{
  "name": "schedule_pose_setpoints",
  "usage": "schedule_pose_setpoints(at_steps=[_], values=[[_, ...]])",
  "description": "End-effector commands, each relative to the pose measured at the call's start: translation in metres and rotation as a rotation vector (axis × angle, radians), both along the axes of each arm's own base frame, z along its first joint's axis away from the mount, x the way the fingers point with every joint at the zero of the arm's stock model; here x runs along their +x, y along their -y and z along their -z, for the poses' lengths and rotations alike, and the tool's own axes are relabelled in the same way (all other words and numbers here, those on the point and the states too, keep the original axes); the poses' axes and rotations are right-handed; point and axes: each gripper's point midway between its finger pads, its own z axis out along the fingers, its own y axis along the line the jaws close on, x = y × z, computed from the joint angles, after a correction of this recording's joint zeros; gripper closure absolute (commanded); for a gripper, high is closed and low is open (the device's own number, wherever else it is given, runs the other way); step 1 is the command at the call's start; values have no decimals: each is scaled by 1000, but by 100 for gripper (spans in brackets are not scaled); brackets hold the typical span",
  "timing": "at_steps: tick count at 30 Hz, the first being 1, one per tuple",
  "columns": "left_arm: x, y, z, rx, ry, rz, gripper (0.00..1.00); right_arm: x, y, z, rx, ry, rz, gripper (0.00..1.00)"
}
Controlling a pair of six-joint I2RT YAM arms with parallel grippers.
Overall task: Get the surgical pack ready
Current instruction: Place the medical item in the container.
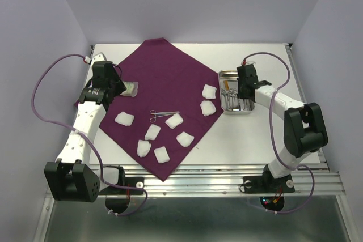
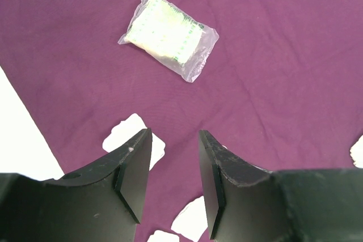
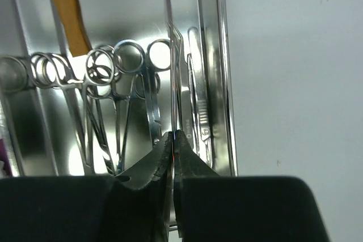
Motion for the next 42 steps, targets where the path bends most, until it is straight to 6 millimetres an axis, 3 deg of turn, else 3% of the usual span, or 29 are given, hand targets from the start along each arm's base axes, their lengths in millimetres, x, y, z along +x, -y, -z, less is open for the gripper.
schedule_pose_setpoints(at_steps=[1,7,16,19,20,22,24,30,33,36,37,40,41,42], values=[[9,0,-19,3,58,5,51,3,12,1,-17,33,36,95],[8,0,-20,2,61,6,51,1,19,24,-68,-16,55,94],[7,-1,-18,8,55,5,51,6,25,29,-117,-21,61,85],[7,-2,-18,9,56,4,51,7,24,29,-115,-23,55,67],[7,-2,-18,12,56,6,51,7,24,28,-110,-19,54,58],[7,-2,-19,12,59,5,51,8,21,23,-97,-8,47,55],[7,-1,-18,10,58,7,51,8,20,20,-90,-4,42,55],[8,-1,-16,8,56,9,51,12,5,-16,-5,68,-16,55],[9,-1,-17,8,62,10,51,16,-18,-40,-5,105,-62,55],[11,-2,-15,15,53,5,51,18,-61,-60,4,141,-160,54],[12,-2,-16,16,50,3,51,14,-88,-64,12,146,-220,54],[12,-4,-18,19,52,-4,51,15,-142,-75,36,169,-328,54],[12,-4,-19,18,52,-6,51,6,-172,-76,48,170,-397,53],[12,-5,-20,20,55,-8,51,5,-191,-64,48,146,-438,52]])
